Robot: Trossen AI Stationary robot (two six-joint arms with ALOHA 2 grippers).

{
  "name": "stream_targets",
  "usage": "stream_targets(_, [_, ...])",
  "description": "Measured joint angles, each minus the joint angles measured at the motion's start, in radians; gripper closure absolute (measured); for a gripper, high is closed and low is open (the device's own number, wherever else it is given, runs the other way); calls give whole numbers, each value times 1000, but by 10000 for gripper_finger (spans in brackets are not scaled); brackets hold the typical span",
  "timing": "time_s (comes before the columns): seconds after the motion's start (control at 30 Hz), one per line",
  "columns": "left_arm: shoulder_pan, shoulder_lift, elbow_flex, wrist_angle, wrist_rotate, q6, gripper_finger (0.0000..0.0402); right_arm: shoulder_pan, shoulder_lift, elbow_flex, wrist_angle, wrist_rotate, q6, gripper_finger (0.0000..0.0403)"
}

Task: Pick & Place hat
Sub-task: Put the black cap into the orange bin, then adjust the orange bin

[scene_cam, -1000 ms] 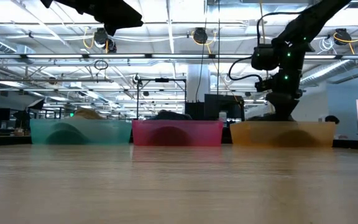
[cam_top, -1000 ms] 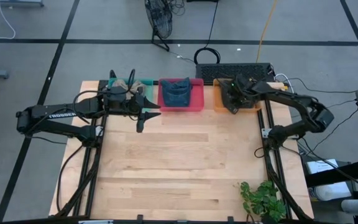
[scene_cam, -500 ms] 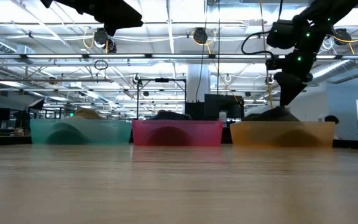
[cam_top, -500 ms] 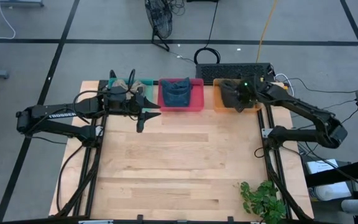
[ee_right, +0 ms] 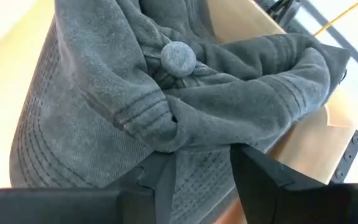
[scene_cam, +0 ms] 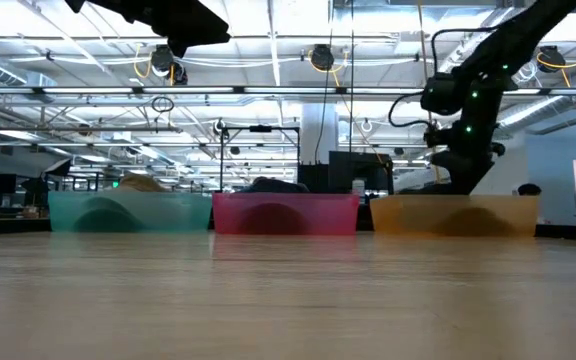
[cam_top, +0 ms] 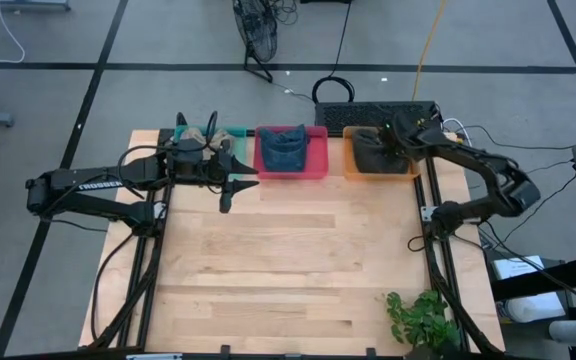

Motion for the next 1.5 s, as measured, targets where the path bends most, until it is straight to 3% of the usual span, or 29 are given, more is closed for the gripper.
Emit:
stream_targets(0.2, [0, 0, 0, 1, 0, 2, 261, 14, 23, -49, -1, -51, 5, 268])
stream_targets(0.43, [0, 11, -1, 5, 0, -2, 261, 20, -81, -55, 16, -89, 19, 268])
stream_targets(0.63, [0, 31, -2, 3, 0, -3, 261, 23, -160, -58, 1, -316, 25, 268])
stream_targets(0.77, [0, 42, 1, 17, 0, -2, 261, 22, -197, -59, -7, -307, 38, 268])
stream_targets(1.07, [0, 44, -2, 9, 0, 2, 261, 22, -338, -61, 2, -162, 8, 268])
stream_targets(1.17, [0, 43, -2, 10, 0, 2, 261, 31, -390, -59, 22, -211, 54, 268])
stream_targets(1.3, [0, 43, -2, 10, 0, 0, 261, 100, -412, -59, 40, -389, 155, 268])
stream_targets(1.5, [-1, 42, -1, 10, 0, -18, 261, 269, -398, -112, 115, -374, 219, 268])
